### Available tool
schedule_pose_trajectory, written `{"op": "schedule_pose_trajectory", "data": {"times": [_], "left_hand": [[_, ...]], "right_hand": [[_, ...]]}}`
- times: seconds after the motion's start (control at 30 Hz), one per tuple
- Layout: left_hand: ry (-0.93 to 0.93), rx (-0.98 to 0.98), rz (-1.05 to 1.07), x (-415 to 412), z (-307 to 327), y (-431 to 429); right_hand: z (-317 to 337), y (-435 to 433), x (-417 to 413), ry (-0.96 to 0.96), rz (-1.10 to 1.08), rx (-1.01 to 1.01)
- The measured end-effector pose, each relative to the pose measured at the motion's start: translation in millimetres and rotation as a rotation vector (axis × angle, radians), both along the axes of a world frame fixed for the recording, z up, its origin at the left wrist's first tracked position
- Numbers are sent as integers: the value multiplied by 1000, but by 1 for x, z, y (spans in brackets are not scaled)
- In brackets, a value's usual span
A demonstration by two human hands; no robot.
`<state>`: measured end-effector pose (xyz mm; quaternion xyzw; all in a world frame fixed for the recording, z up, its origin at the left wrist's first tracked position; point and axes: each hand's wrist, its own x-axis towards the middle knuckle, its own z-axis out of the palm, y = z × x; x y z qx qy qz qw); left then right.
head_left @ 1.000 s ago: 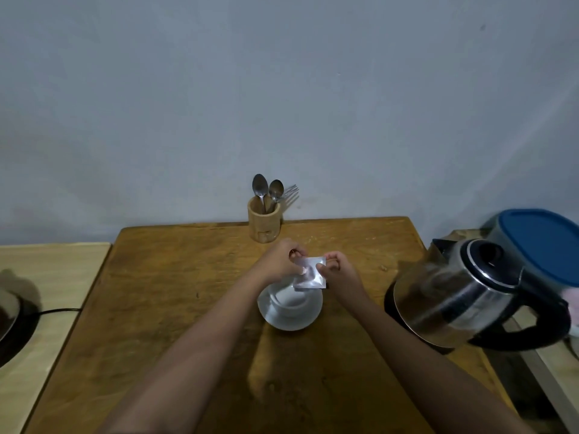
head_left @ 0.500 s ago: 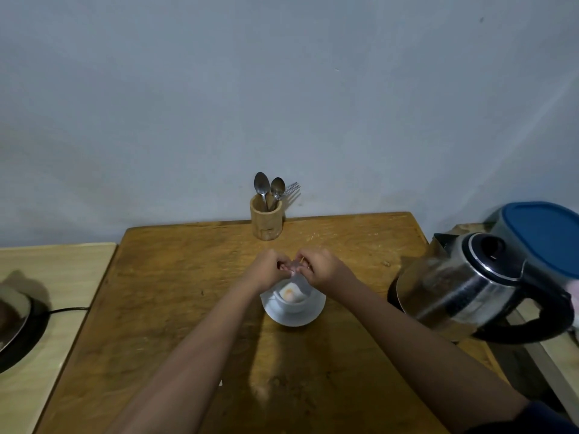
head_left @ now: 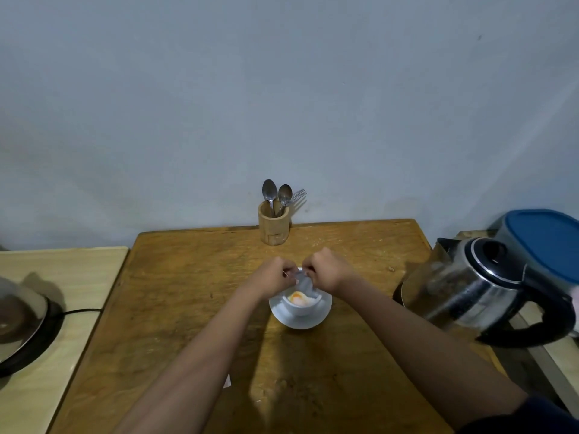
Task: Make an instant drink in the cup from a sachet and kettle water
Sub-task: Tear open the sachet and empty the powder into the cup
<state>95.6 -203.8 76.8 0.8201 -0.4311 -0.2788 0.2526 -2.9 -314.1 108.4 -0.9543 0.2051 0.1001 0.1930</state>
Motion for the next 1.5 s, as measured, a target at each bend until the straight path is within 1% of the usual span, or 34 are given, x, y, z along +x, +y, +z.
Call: {"op": "schedule_pose_trajectory", "data": {"times": [0.13,0.27,0.43,0.57,0.7,0.83,0.93,1.03,1.17,1.23,1.33,1.5], "left_hand": [[-59,7,-40,-1,4,1],[-92,-51,11,-2,5,3],[-75,-135,-10,-7,9,5],[-84,-198,9,-8,9,9],[-86,-215,47,-8,9,12],[-35,-222,19,-11,9,15],[-4,-226,27,-10,6,16],[-19,-213,39,-8,6,15],[-32,-217,45,-7,5,14],[3,-225,48,-7,3,14],[56,-234,59,-6,3,15],[156,-251,168,-4,1,19]], "right_hand": [[3,2,-3,-13,4,13],[5,6,-5,2,-25,-8],[6,10,-8,-27,-95,-51],[4,11,-9,-66,-127,-19],[5,14,-10,-56,-125,0],[8,17,-10,-30,-125,-47],[7,16,-9,-49,-144,-19],[6,16,-10,-70,-148,15],[7,16,-8,-70,-120,-11],[8,16,-7,-66,-126,-19],[6,13,-8,-85,-154,21],[6,14,-8,-133,-234,90]]}}
